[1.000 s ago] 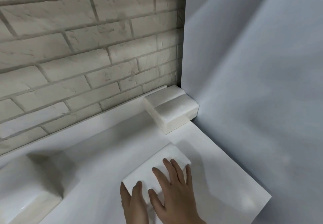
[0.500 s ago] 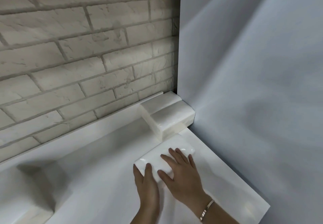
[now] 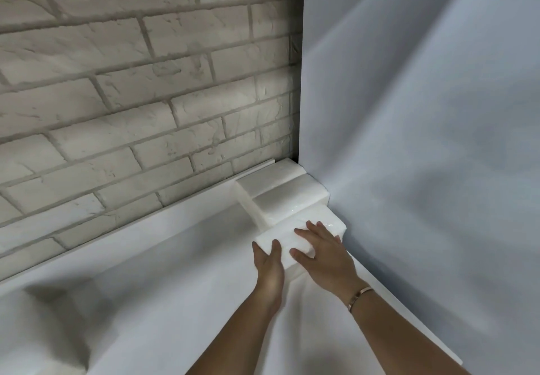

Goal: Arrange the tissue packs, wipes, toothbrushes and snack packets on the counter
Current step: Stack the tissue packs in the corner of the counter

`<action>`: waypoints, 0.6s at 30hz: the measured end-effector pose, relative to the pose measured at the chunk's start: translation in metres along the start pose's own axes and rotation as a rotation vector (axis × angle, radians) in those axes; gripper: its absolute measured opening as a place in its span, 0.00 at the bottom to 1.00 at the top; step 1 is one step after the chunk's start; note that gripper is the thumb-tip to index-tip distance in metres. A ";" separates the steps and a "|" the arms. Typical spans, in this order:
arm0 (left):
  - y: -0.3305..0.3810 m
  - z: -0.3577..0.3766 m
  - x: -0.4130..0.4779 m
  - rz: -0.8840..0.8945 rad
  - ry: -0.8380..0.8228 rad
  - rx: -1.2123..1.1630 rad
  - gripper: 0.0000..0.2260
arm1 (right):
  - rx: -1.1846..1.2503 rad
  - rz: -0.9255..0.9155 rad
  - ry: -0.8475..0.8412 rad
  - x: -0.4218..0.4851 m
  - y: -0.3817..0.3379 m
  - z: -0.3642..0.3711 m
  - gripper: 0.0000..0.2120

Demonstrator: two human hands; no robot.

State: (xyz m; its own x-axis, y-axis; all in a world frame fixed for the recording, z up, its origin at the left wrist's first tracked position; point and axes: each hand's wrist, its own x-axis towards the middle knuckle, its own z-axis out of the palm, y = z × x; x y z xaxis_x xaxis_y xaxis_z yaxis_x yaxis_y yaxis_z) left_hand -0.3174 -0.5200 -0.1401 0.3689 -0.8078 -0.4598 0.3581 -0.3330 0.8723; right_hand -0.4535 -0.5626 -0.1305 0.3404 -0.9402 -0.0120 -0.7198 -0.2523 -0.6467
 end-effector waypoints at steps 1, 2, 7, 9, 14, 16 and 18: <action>0.000 0.002 0.003 0.000 -0.011 -0.001 0.35 | 0.007 0.004 0.002 0.003 0.003 -0.001 0.26; -0.002 0.003 0.006 0.000 -0.022 0.004 0.35 | 0.013 0.007 0.002 0.005 0.006 -0.002 0.26; -0.006 0.013 0.016 -0.031 -0.026 0.048 0.37 | 0.038 0.016 -0.002 0.013 0.018 -0.007 0.26; -0.006 0.019 0.019 -0.039 -0.023 0.060 0.37 | 0.053 0.025 -0.001 0.016 0.022 -0.010 0.25; 0.005 0.040 0.028 -0.093 -0.003 0.104 0.35 | 0.087 0.071 0.014 0.031 0.033 -0.018 0.23; 0.007 0.043 0.029 -0.097 0.013 0.131 0.35 | 0.087 0.076 0.022 0.034 0.034 -0.017 0.23; 0.007 0.041 0.031 -0.102 -0.006 0.155 0.36 | 0.074 0.070 0.029 0.034 0.034 -0.014 0.22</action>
State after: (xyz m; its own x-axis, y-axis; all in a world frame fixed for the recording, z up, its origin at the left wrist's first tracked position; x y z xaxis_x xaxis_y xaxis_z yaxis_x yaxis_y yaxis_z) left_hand -0.3388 -0.5671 -0.1412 0.3326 -0.7687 -0.5464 0.2568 -0.4836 0.8368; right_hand -0.4748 -0.6060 -0.1418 0.2727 -0.9614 -0.0377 -0.6944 -0.1695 -0.6994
